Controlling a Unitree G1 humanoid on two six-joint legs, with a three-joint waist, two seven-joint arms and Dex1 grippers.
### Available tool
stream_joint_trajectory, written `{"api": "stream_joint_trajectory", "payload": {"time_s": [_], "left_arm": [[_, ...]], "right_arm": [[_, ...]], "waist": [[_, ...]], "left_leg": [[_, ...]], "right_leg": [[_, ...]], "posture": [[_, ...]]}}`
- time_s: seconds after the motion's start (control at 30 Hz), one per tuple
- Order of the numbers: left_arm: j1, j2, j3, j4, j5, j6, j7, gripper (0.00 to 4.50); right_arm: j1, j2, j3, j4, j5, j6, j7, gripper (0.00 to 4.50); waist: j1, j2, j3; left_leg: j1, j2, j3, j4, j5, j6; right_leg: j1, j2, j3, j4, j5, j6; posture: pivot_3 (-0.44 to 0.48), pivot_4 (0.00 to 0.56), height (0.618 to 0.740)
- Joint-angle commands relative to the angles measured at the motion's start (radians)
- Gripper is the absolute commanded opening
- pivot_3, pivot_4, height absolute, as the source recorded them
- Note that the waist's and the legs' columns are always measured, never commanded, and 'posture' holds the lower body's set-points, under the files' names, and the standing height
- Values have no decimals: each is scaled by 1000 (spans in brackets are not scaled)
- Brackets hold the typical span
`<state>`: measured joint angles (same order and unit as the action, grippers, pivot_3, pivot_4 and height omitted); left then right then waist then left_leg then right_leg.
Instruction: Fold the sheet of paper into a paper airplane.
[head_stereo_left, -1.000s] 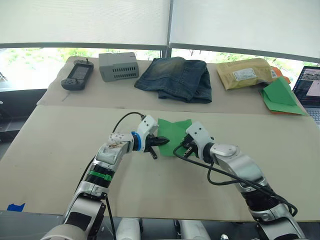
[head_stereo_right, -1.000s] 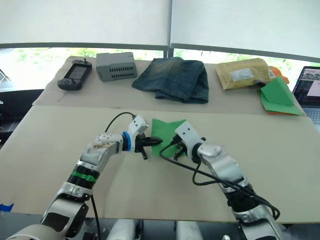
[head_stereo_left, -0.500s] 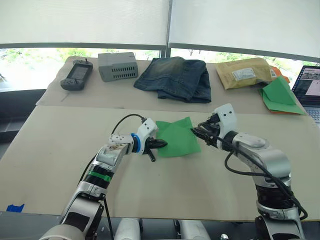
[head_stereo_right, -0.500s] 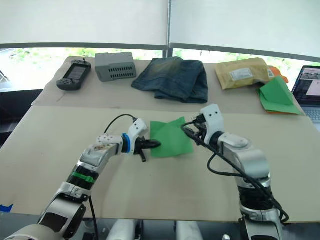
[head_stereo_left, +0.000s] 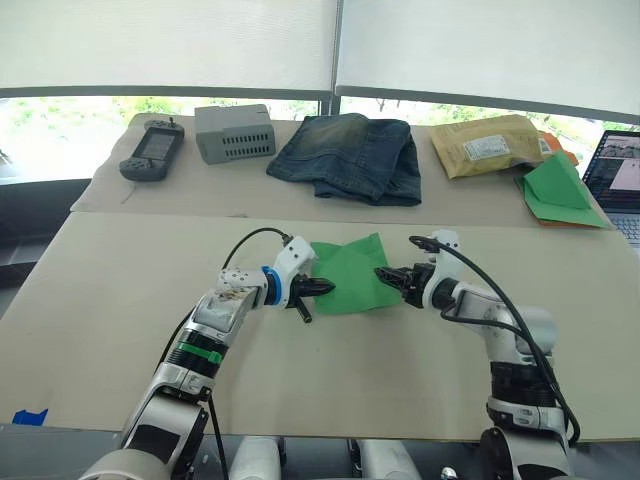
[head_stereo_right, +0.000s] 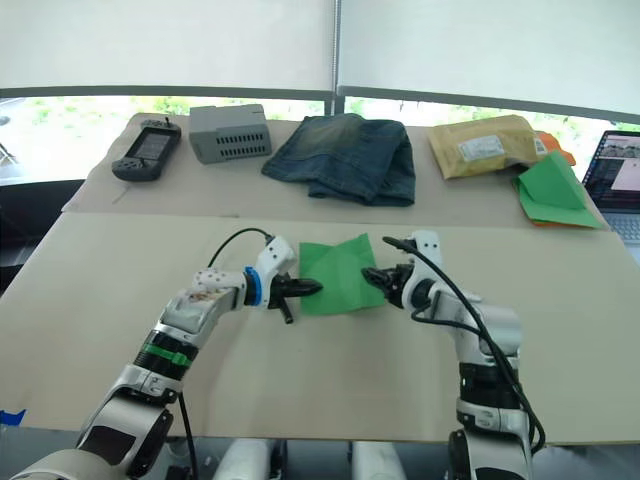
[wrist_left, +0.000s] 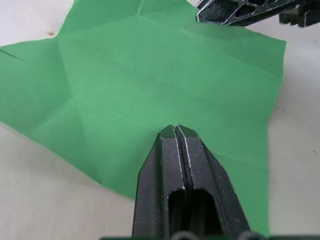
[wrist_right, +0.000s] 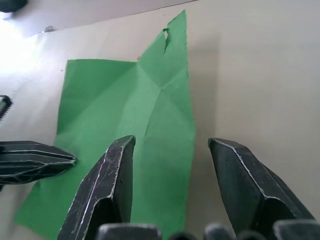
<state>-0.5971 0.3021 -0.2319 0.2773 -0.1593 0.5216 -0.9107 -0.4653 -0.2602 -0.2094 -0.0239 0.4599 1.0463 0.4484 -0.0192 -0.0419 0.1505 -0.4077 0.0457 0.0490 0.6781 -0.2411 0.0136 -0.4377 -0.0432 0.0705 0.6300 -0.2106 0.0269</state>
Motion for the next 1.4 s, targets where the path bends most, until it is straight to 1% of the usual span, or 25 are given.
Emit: {"api": "stream_joint_trajectory", "payload": {"time_s": [0.03, 0.17, 0.23, 0.3, 0.33, 0.5, 0.6, 0.73, 0.8, 0.93, 1.07, 1.17, 1.3, 1.37, 1.4], "left_arm": [[-2, -2, 11, -31, -9, -19, 7, 0], [0, 11, 25, -48, -19, -12, 4, 0], [2, 18, 44, -71, -41, -5, -6, 0], [22, 23, 80, -111, -93, -33, -50, 0], [29, 25, 92, -125, -111, -41, -62, 0], [92, 82, 134, -234, -186, -36, -123, 0], [136, 122, 122, -277, -192, -30, -142, 0], [173, 141, 72, -304, -159, -48, -142, 0], [193, 152, 12, -314, -102, -101, -143, 0], [217, 129, -33, -323, -60, -130, -93, 0], [225, 101, -56, -282, -32, -157, -56, 0], [239, 83, -69, -238, -11, -178, -35, 0], [246, 73, -79, -200, 8, -200, -23, 0], [244, 71, -83, -185, 17, -210, -21, 0], [244, 70, -82, -182, 18, -211, -22, 0]], "right_arm": [[-38, 3, -42, 25, 67, -6, 26, 2625], [-27, -9, -53, 31, 116, 34, 42, 1529], [-9, -8, -60, 13, 142, 67, 40, 771], [16, -9, -62, -20, 168, 96, 35, 108], [25, -9, -64, -33, 177, 105, 30, 46], [92, -2, -120, -131, 260, 204, -12, 46], [150, -7, -145, -206, 307, 274, -32, 46], [203, 3, -172, -287, 351, 344, -76, 46], [223, 30, -194, -329, 384, 385, -102, 46], [246, 68, -238, -387, 396, 425, -173, 46], [250, 97, -284, -423, 411, 462, -228, 46], [260, 112, -300, -447, 413, 483, -254, 46], [271, 122, -284, -475, 408, 497, -273, 46], [257, 147, -312, -483, 431, 510, -278, 46], [247, 154, -327, -486, 444, 516, -277, 318]], "waist": [[0, 0, 0], [0, 0, 0], [0, 0, 0], [0, 0, 0], [0, 0, 0], [0, 0, 0], [0, 0, 0], [2, 0, 0], [4, 0, 0], [2, 0, 0], [2, 0, 0], [1, 0, 0], [1, 1, 0], [1, 1, -1], [1, 1, -1]], "left_leg": [[0, 0, 0, 0, 0, 0], [0, 0, 0, 0, 0, 0], [0, 0, 0, 0, 0, 0], [-1, 0, 0, 0, 0, 0], [-1, 0, 0, 0, 0, 0], [0, 1, 0, 0, 0, 0], [0, 1, 0, 0, 0, 0], [0, 1, 0, 0, 0, 0], [0, 1, 0, 0, 0, 0], [0, 1, 0, -1, 0, 0], [0, 1, 0, 0, 0, 0], [0, 1, 0, 0, 0, 0], [0, 1, 0, 0, 0, 0], [1, 1, 0, 0, 0, 0], [1, 1, 0, 0, 0, 0]], "right_leg": [[0, 0, 0, 0, 0, 0], [0, 0, 0, 0, 0, 0], [0, 0, 0, 0, 0, 0], [0, 0, 0, 0, 0, 0], [0, 0, 0, 0, 0, 0], [0, 0, 0, 0, 0, 0], [0, 0, 0, 0, 0, 0], [0, 0, 0, 0, 0, 0], [0, 0, 0, 0, 0, 0], [0, 0, 0, 0, 0, 0], [0, 0, 0, 0, -1, 1], [0, 0, 0, 0, -1, 1], [0, 0, 0, -1, -1, 1], [1, 0, 0, 0, -1, 2], [1, 0, 0, 0, -3, 4]], "posture": [[0, 150, 734], [0, 150, 734], [0, 150, 734], [0, 150, 734], [0, 150, 734], [0, 150, 734], [0, 150, 734], [0, 150, 734], [0, 150, 734], [0, 150, 734], [0, 150, 734], [0, 150, 734], [0, 150, 734], [0, 150, 734], [0, 150, 734]]}}
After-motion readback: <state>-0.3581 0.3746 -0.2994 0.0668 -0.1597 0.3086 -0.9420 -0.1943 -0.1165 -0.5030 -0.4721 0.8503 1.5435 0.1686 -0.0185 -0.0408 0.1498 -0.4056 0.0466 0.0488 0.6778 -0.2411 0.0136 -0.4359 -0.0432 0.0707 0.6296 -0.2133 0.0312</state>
